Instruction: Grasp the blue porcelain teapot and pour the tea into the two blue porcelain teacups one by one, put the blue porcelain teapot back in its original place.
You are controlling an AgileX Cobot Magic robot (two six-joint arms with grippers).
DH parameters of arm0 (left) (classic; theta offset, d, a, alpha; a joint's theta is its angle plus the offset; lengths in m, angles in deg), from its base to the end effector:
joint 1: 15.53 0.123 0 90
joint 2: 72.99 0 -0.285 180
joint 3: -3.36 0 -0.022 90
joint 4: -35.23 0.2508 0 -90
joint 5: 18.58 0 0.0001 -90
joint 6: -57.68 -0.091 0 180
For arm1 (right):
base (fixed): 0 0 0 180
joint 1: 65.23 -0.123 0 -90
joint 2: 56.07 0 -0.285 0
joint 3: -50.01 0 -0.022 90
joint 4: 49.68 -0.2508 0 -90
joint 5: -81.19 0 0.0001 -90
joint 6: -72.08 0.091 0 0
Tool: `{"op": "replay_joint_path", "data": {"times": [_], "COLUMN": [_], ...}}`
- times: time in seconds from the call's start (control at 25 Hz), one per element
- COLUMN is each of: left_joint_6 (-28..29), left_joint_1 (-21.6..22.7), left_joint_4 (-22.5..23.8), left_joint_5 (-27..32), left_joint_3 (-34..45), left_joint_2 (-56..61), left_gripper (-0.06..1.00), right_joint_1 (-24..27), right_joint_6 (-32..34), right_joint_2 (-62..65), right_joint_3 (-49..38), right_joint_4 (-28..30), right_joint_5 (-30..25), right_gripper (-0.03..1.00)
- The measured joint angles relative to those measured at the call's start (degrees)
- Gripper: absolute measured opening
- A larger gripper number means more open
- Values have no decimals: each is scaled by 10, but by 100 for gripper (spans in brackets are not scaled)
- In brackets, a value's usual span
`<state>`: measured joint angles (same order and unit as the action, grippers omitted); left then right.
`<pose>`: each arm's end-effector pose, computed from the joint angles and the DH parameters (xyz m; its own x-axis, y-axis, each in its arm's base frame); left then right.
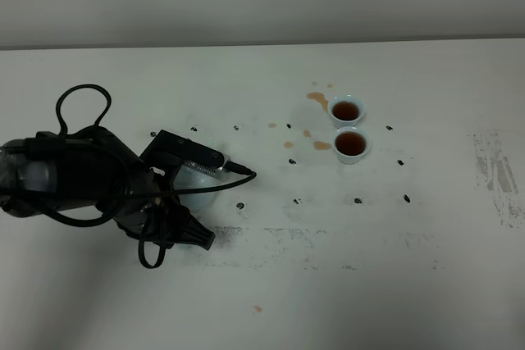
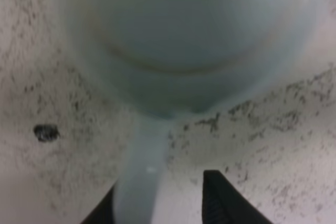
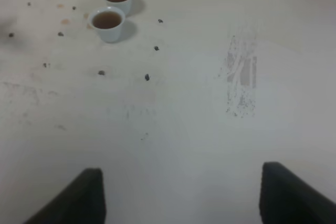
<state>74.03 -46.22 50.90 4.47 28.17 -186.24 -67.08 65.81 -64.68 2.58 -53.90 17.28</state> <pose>0.2860 -0.1585 0.1278 -0.8250 0.4518 -0.3395 0.4502 0.8885 0.0885 -0.0076 0.0058 0.2787 -0.4897 -0.0926 -0.8670 -0.1275 0.9913 -0.0339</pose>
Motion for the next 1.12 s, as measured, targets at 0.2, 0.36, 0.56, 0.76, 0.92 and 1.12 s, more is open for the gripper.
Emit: {"op": "replay_joint_path", "data": {"times": [0.2,0.36,0.56,0.76,0.92,1.12], "left_joint_6": [-1,-12,-63,-109,-130,-158], "left_joint_1": [0,1,27,70,123,189], "left_joint_4": [-13,-32,-69,-88,-97,-116], "left_joint_5": [0,0,36,145,235,334], "left_joint_3": [37,81,126,133,144,184], "left_joint_2": [17,80,231,410,566,734], "left_gripper": [30,31,31,31,31,31], "right_joint_1": [0,0,0,0,0,0], "right_joint_6": [0,0,0,0,0,0], "right_joint_2": [0,0,0,0,0,0], "right_joint_3": [0,0,0,0,0,0], "right_joint_4": [0,0,0,0,0,0], "right_joint_5": [0,0,0,0,0,0], "right_gripper": [59,59,59,59,59,59]}}
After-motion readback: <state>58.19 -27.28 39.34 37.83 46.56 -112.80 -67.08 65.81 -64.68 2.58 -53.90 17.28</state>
